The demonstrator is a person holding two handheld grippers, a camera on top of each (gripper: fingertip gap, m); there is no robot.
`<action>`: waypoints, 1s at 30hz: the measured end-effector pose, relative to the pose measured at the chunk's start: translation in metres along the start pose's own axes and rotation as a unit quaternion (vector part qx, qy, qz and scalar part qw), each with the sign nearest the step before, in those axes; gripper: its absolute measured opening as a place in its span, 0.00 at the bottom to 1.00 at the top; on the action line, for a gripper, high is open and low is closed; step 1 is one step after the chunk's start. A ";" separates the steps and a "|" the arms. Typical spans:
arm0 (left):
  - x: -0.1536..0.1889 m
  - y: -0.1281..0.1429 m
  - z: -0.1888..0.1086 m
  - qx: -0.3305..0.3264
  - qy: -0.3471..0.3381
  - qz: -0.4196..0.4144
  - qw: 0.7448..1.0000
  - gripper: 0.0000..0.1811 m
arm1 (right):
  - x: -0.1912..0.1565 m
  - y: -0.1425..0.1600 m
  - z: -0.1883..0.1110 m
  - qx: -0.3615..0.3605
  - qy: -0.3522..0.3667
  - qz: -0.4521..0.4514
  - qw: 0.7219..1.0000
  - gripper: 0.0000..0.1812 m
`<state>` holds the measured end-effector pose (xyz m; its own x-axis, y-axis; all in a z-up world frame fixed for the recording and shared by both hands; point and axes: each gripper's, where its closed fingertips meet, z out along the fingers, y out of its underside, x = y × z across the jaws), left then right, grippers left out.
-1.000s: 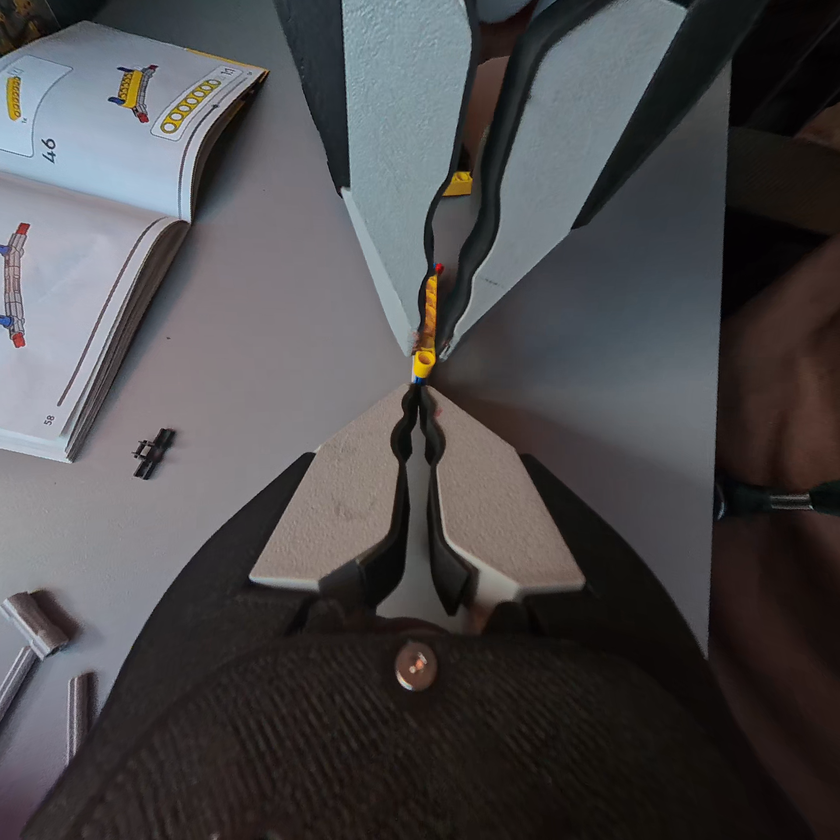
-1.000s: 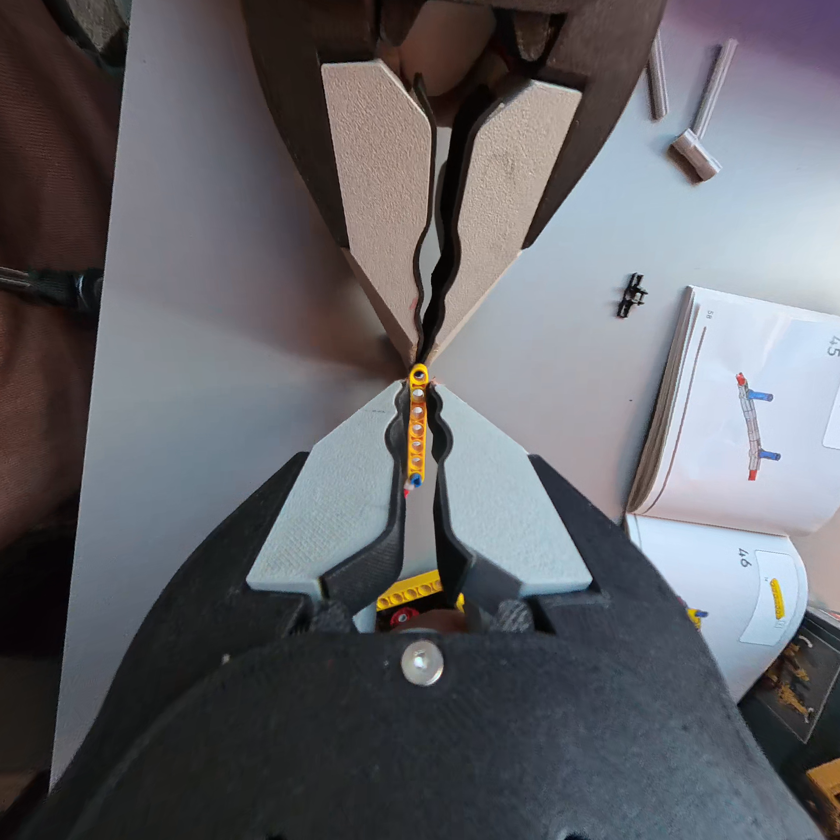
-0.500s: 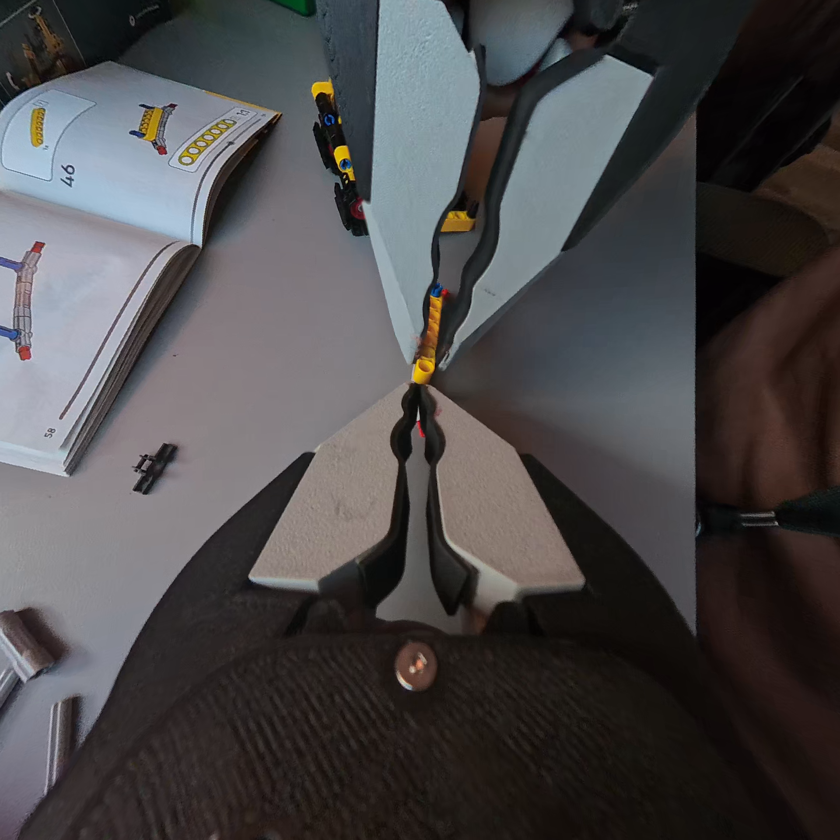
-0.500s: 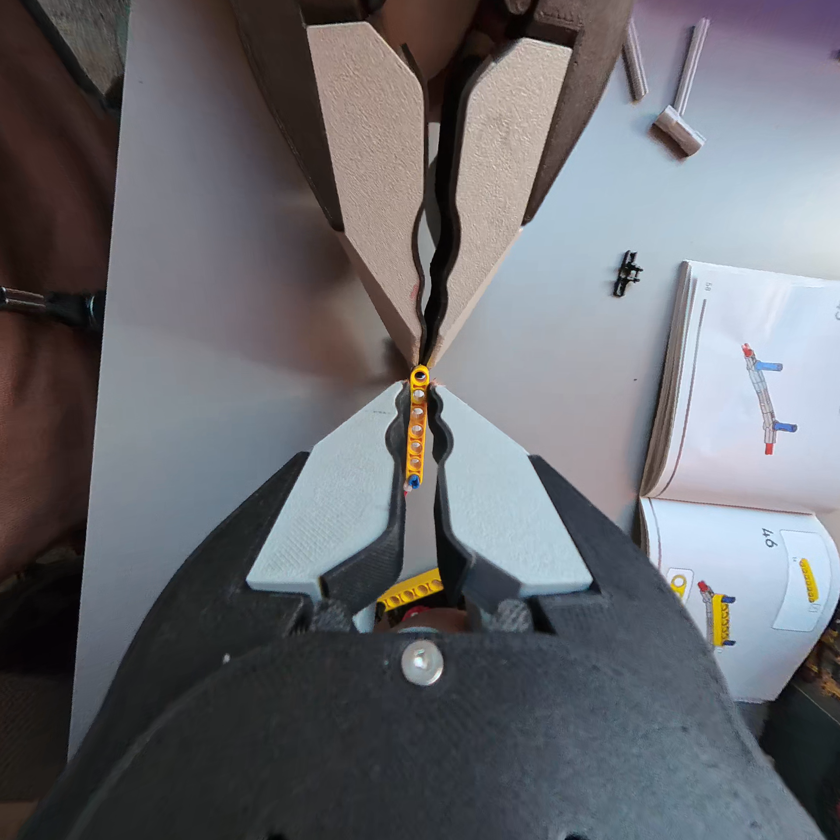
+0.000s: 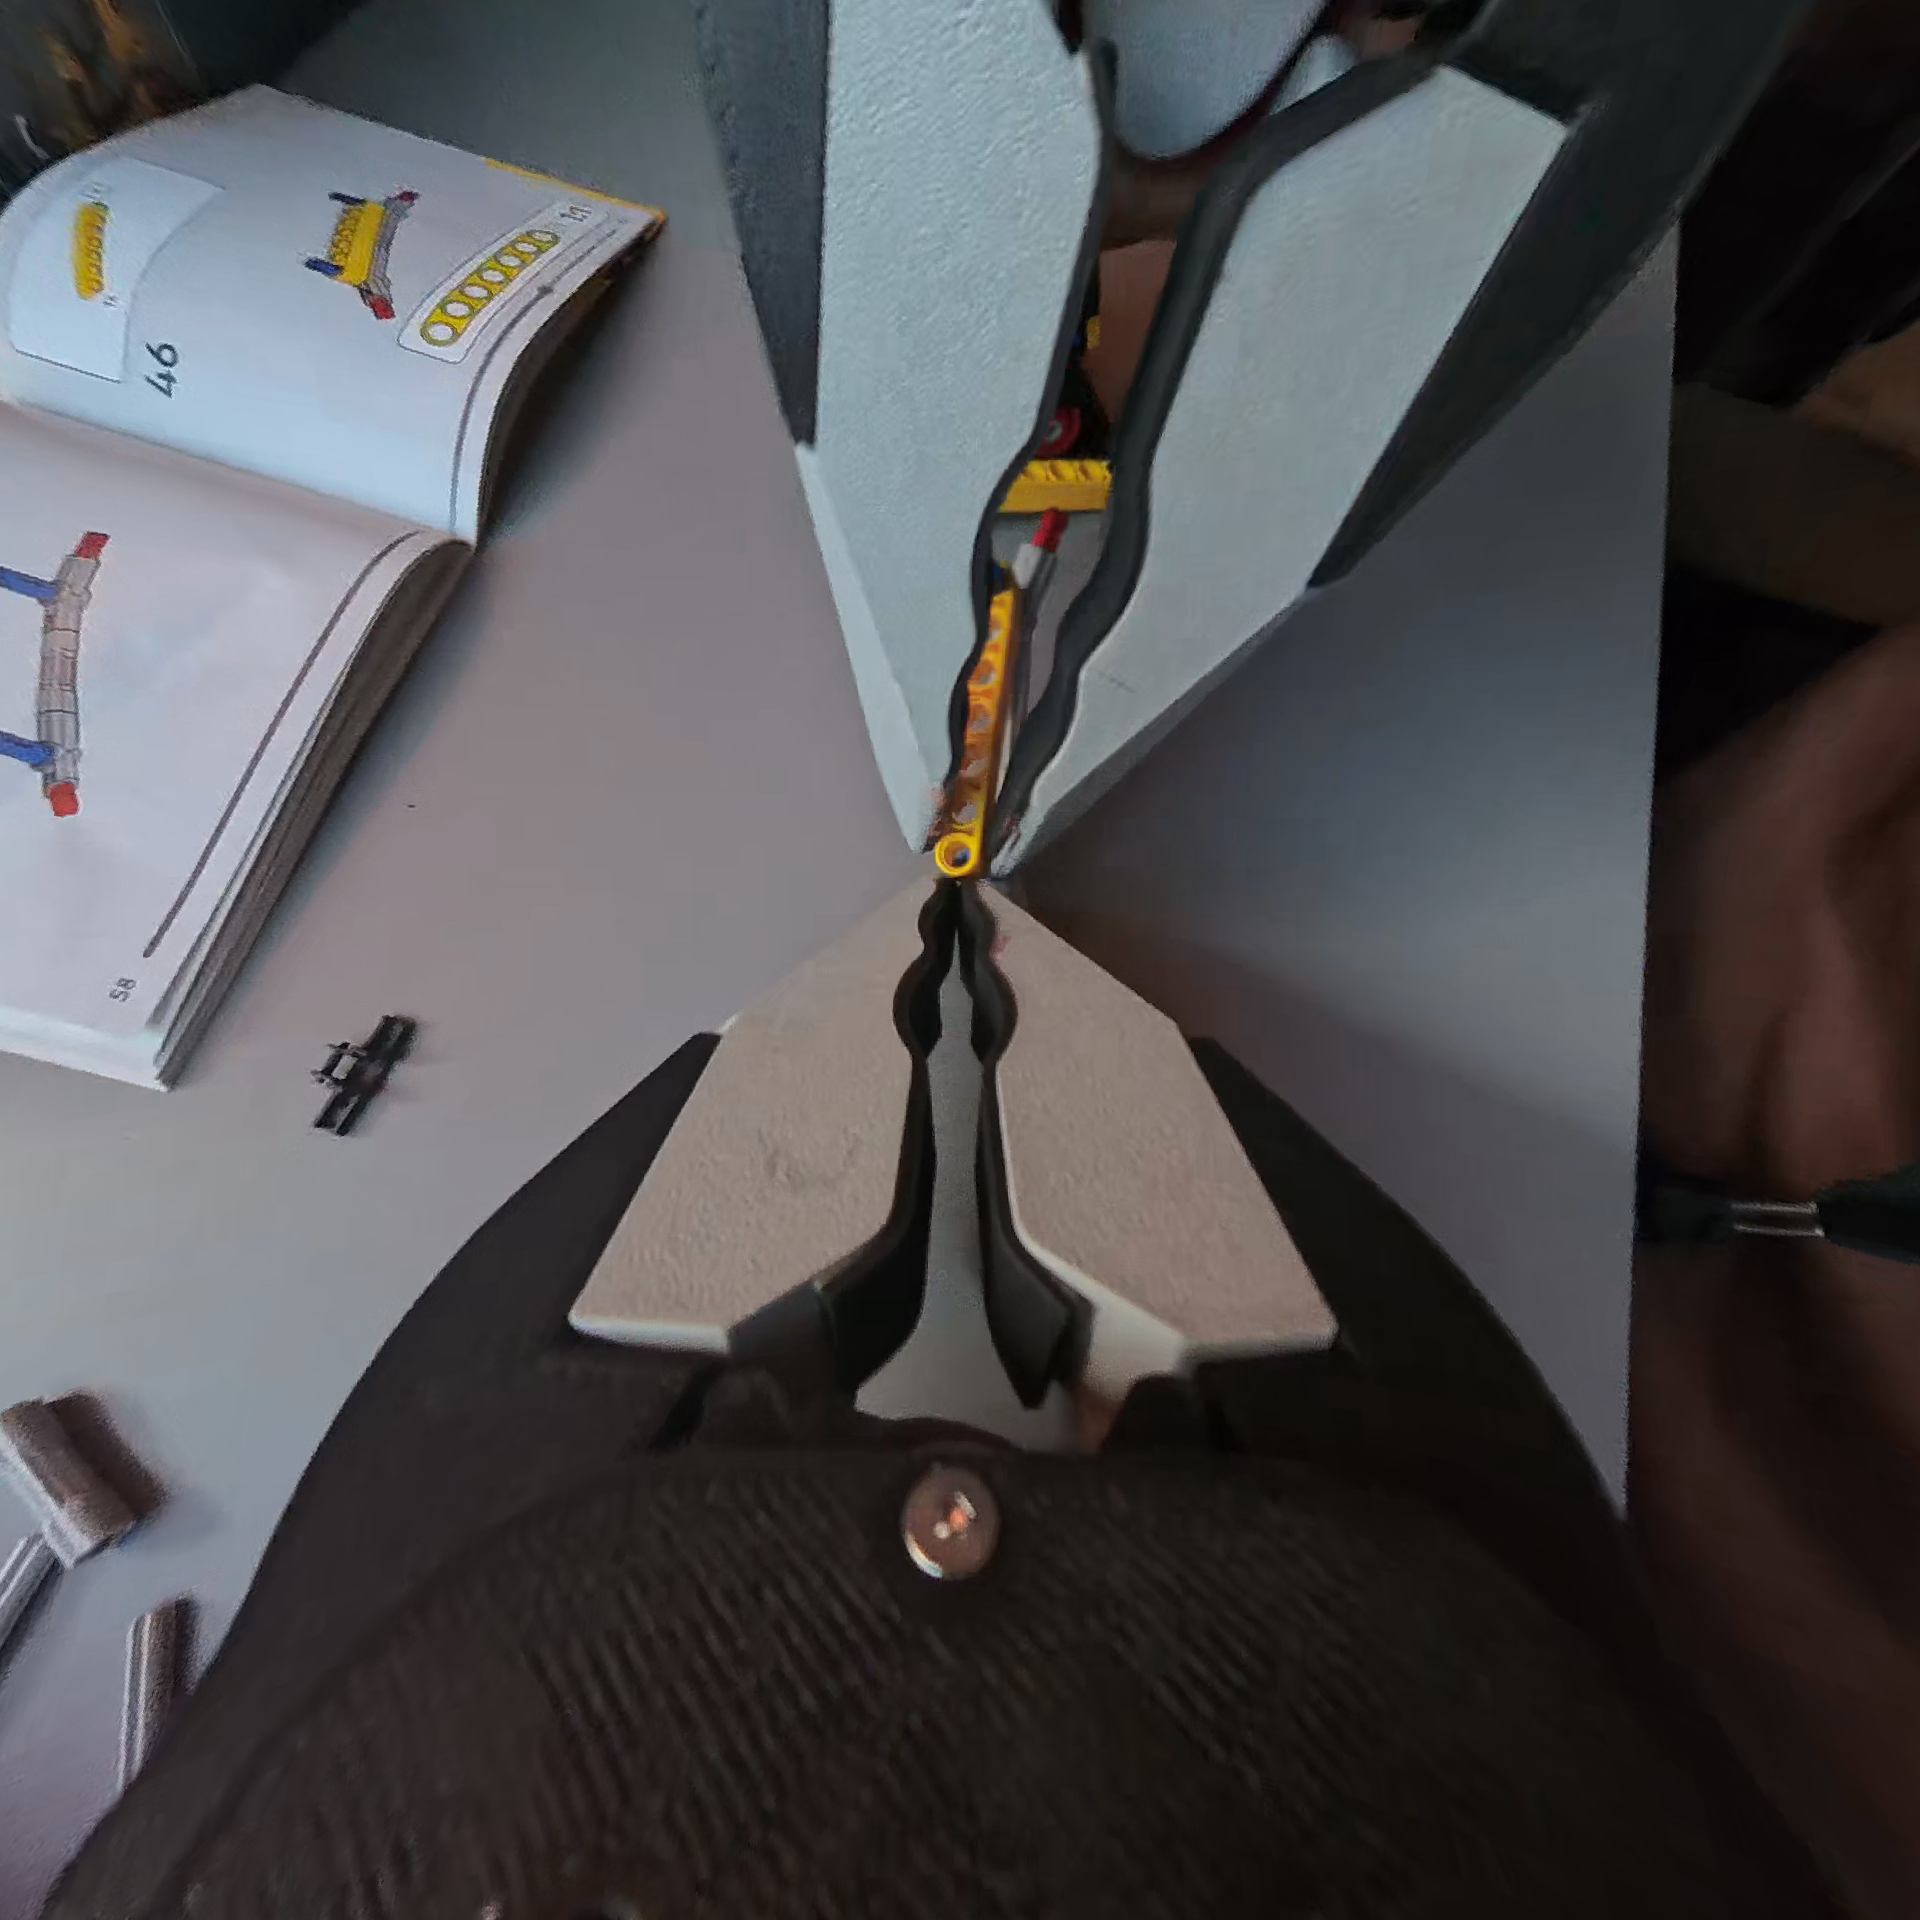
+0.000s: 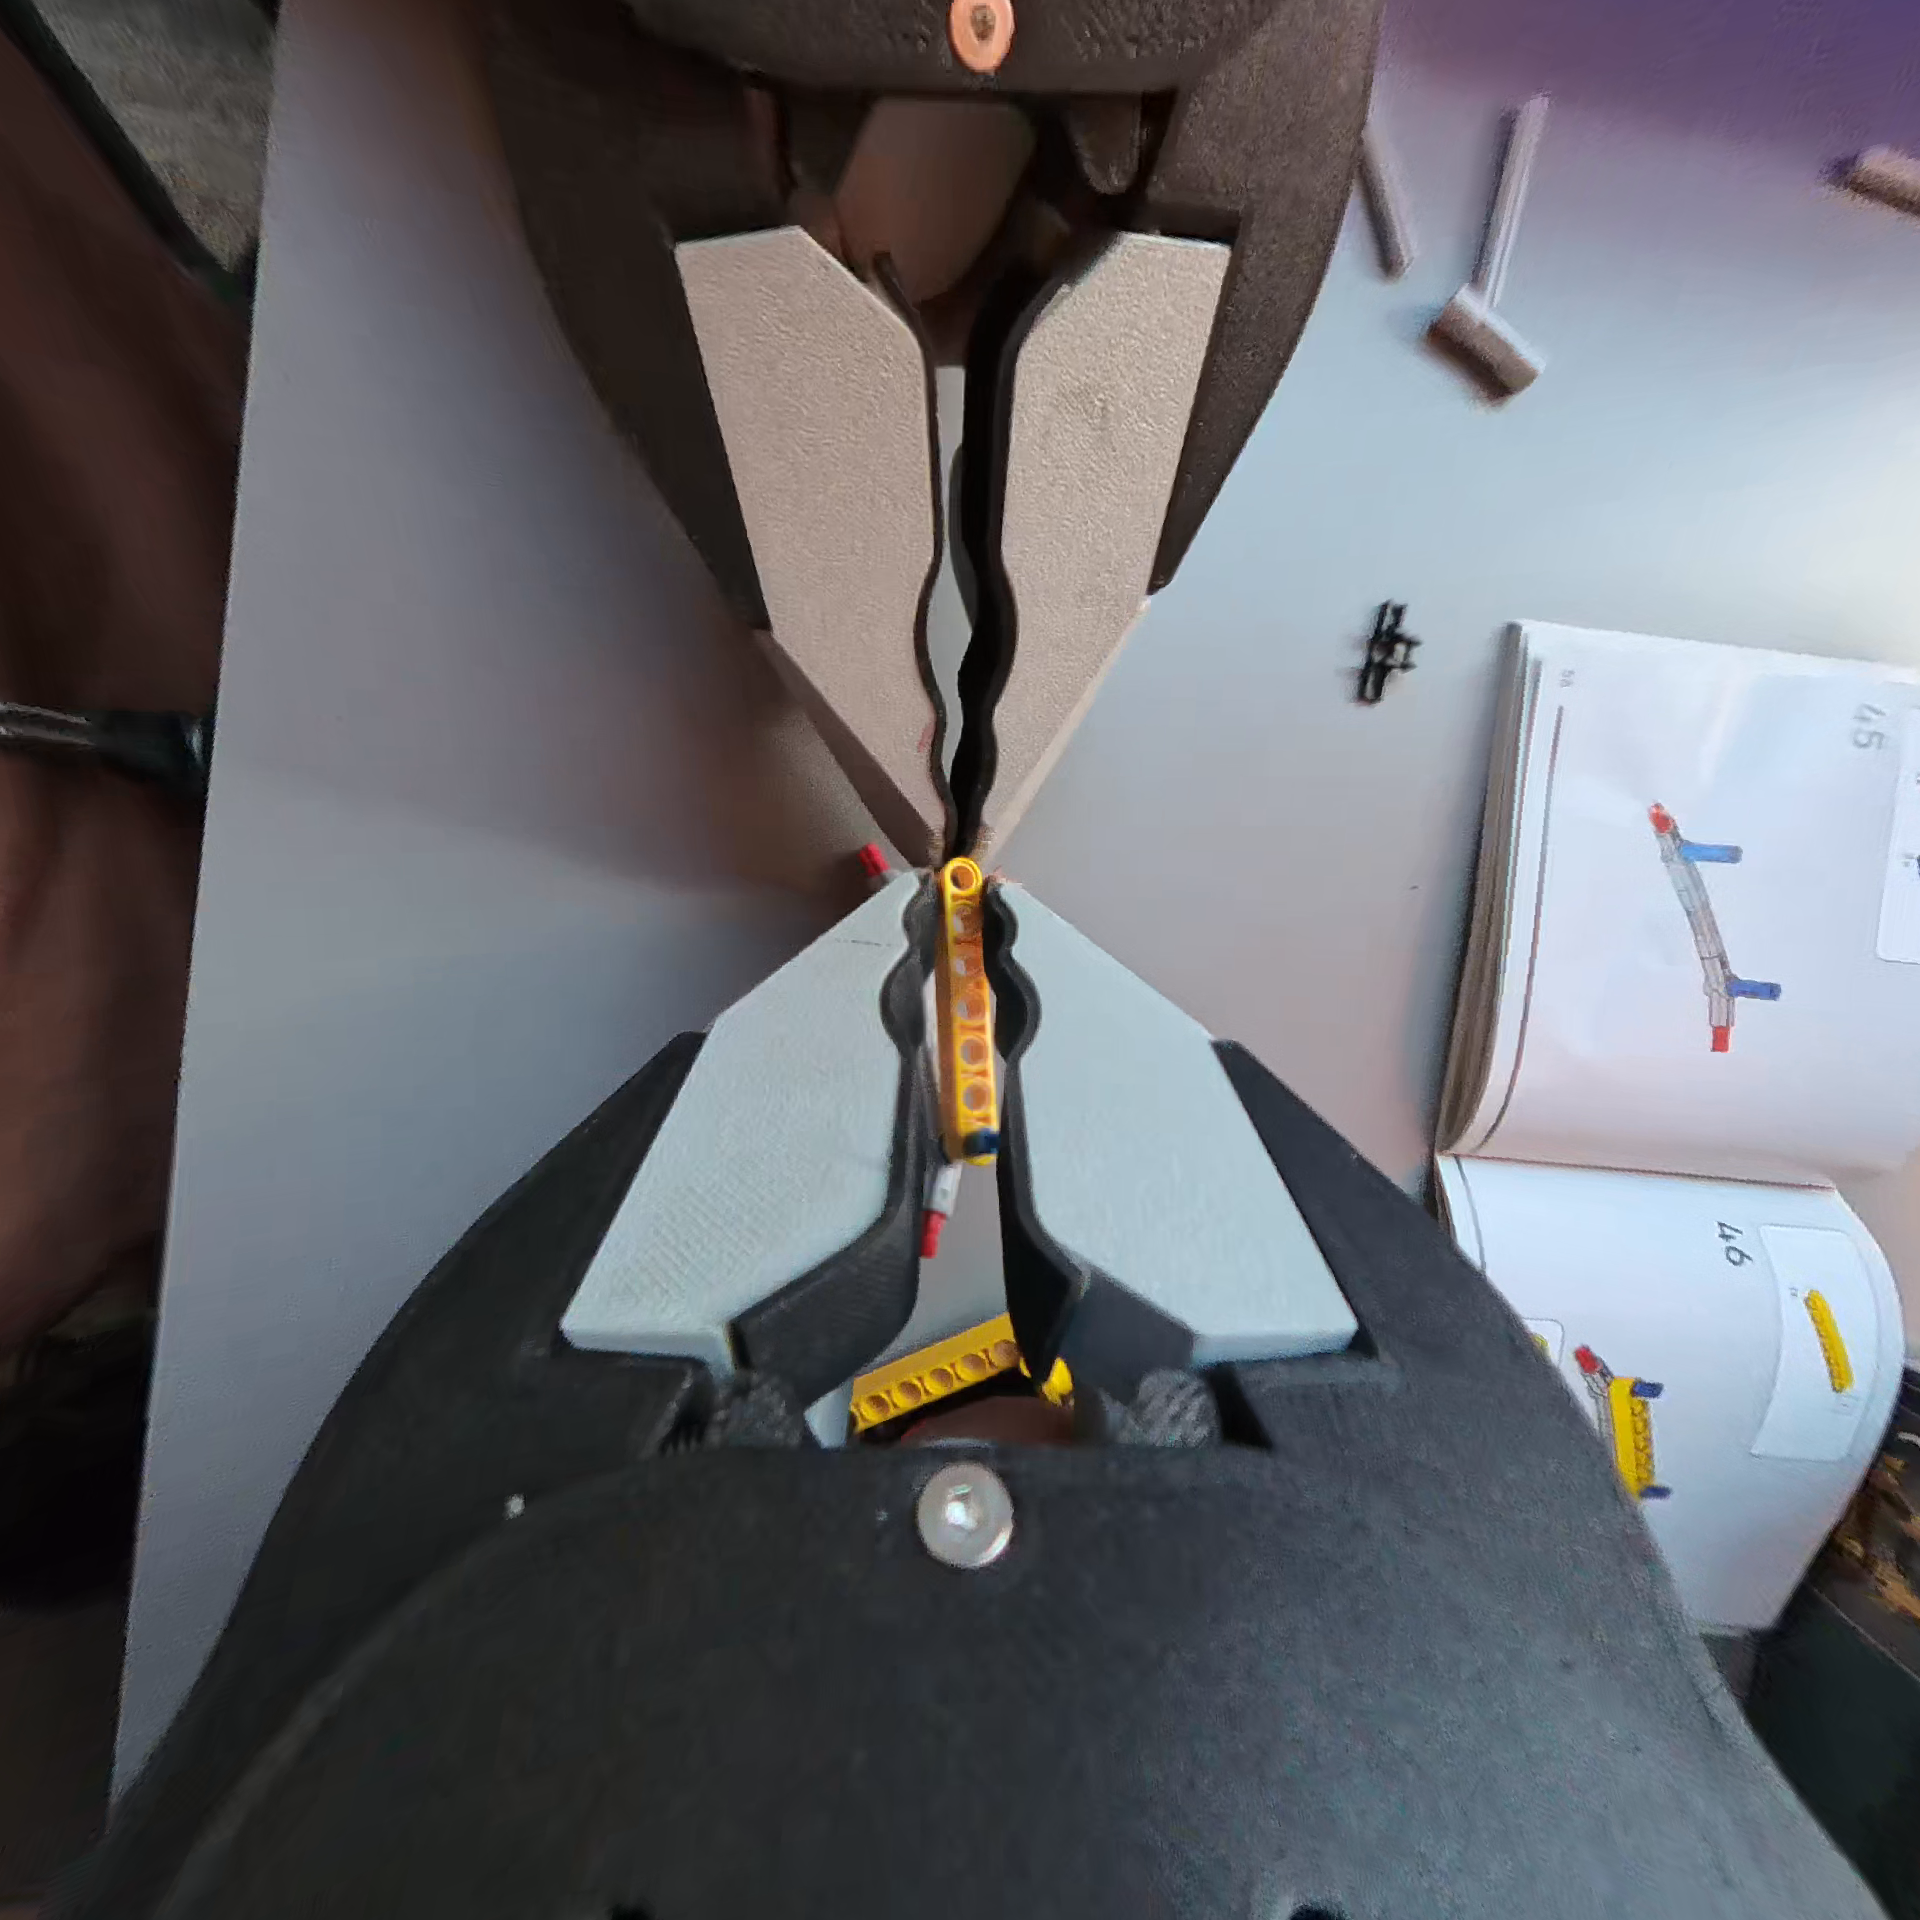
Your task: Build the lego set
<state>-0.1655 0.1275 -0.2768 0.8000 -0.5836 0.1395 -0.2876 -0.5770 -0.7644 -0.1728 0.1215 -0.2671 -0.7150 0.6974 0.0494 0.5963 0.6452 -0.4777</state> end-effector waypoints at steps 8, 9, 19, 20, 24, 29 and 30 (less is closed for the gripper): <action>-0.002 -0.001 -0.015 0.033 0.015 -0.028 0.999 0.00 | -0.010 0.005 -0.004 0.039 0.012 0.028 0.999 0.03; -0.003 0.000 -0.015 0.032 0.011 -0.028 0.999 0.00 | -0.011 0.006 -0.004 0.049 0.017 0.036 0.998 0.03; 0.018 0.003 0.007 -0.014 0.008 0.025 1.000 0.02 | -0.016 0.008 -0.004 0.102 0.054 0.058 0.992 0.02; 0.017 0.001 0.007 -0.011 0.005 0.025 1.000 0.00 | -0.017 0.009 -0.004 0.105 0.053 0.058 0.991 0.03; 0.018 -0.002 0.008 -0.006 0.002 0.030 1.000 0.00 | -0.018 0.009 -0.004 0.116 0.057 0.055 0.990 0.02; 0.016 -0.004 0.008 -0.001 -0.004 0.031 0.999 0.00 | -0.016 0.011 -0.006 0.128 0.058 0.066 0.988 0.04; 0.015 -0.005 0.007 0.003 -0.005 0.023 1.000 0.00 | -0.015 0.012 -0.007 0.132 0.059 0.072 0.987 0.08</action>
<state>-0.1487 0.1258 -0.2758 0.7905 -0.6046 0.0978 -0.3218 -0.5459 -0.7736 -0.1521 0.1209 -0.2673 -0.5726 0.8177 0.0588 0.5613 0.4433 -0.6989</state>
